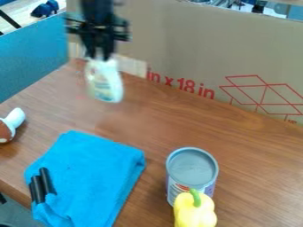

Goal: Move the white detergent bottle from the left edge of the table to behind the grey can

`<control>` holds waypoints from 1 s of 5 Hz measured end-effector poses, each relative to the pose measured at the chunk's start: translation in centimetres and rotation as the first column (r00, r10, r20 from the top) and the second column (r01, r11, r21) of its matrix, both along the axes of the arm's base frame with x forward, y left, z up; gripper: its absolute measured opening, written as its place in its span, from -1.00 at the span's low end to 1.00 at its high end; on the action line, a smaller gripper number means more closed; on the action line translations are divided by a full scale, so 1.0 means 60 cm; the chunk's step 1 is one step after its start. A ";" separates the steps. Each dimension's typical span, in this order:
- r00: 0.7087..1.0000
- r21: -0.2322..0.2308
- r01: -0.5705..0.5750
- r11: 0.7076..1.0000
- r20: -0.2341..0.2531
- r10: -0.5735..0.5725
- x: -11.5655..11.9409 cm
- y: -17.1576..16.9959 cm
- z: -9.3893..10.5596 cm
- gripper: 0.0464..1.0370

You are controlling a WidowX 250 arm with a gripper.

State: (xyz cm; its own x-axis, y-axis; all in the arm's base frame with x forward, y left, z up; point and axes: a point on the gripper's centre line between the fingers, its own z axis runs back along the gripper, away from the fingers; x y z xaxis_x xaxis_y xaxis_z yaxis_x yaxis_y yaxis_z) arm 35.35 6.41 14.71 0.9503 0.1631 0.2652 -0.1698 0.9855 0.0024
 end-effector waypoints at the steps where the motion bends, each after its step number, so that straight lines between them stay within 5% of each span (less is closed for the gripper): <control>1: 0.991 -0.017 0.135 0.991 -0.010 -0.135 0.029 -0.091 -0.018 -0.39; 2: 0.984 -0.042 0.178 0.983 0.019 -0.177 0.035 -0.129 -0.018 -0.39; 5: 0.982 -0.070 0.189 0.980 -0.002 -0.189 0.025 -0.142 -0.052 -0.39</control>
State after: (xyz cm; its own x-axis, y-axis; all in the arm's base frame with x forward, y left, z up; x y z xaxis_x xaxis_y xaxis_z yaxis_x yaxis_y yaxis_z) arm 36.85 -2.11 11.62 0.9679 -0.0018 0.2513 0.0192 0.9976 -0.0667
